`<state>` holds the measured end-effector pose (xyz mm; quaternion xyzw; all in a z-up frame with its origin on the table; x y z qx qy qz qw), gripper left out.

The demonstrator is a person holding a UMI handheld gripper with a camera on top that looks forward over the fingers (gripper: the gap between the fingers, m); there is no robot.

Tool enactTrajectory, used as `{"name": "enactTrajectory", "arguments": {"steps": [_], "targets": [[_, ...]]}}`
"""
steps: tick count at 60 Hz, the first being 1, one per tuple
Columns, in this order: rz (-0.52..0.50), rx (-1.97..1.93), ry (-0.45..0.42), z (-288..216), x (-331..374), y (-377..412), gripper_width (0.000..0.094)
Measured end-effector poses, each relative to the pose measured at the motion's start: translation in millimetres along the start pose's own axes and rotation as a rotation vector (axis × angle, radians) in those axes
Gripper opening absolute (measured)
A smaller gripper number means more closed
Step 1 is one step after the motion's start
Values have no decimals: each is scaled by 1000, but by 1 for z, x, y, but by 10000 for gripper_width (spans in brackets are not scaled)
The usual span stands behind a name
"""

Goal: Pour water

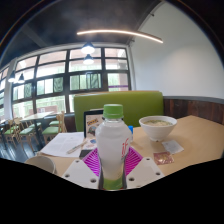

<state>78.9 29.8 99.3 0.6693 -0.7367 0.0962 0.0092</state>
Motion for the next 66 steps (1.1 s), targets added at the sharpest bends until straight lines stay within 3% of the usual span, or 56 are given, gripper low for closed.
{"name": "enactTrajectory", "arguments": {"steps": [4,12,26,35,40,52,66], "targets": [[-6,6,25,7,1,4,260],[11,112,-27,8,6,9,260],[27,90,-9,10,1,12,280],[26,151,16,10,9,14,533],[-15,194,58,15,21,18,849],[9,208,40,6,106,3,820],[-76,97,42,-1,230,-3,825]]}}
Point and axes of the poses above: the point between the fingertips, and its own axes, seen from behind it with the camera up: y to the left, z down, x backward, against the way the camera looks, the point moved 8 cm from there along x, backward, against the way the camera looks, and after that the axes turned 12 degrees about x, right-handed, at the moved point
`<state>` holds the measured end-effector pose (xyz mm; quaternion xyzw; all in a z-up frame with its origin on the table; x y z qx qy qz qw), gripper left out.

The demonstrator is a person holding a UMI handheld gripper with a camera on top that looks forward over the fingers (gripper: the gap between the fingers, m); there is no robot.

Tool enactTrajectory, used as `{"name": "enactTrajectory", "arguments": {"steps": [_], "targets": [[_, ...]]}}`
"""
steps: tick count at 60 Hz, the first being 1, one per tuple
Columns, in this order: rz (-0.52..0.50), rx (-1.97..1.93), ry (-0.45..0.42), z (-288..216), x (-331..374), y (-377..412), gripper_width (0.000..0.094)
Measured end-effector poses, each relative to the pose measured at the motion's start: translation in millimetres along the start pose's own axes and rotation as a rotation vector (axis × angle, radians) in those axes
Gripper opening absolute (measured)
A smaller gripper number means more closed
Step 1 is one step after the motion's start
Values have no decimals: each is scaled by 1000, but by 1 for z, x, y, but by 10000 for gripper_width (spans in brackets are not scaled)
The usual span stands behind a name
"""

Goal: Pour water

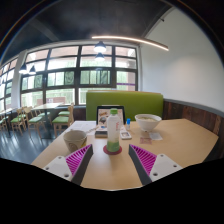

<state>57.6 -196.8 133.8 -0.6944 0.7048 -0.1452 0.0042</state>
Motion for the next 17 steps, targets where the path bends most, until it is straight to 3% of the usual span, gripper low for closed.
{"name": "enactTrajectory", "arguments": {"steps": [17], "targets": [[-44,-14,-27,13,68,-3,824]]}}
Point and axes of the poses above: the point between the fingertips, and its own axes, seen from behind it with the camera up: y to the left, z down, x backward, against the way the camera looks, the point moved 8 cm from there along x, backward, against the way the camera looks, and after that the axes turned 12 degrees about x, right-handed, at the moved point
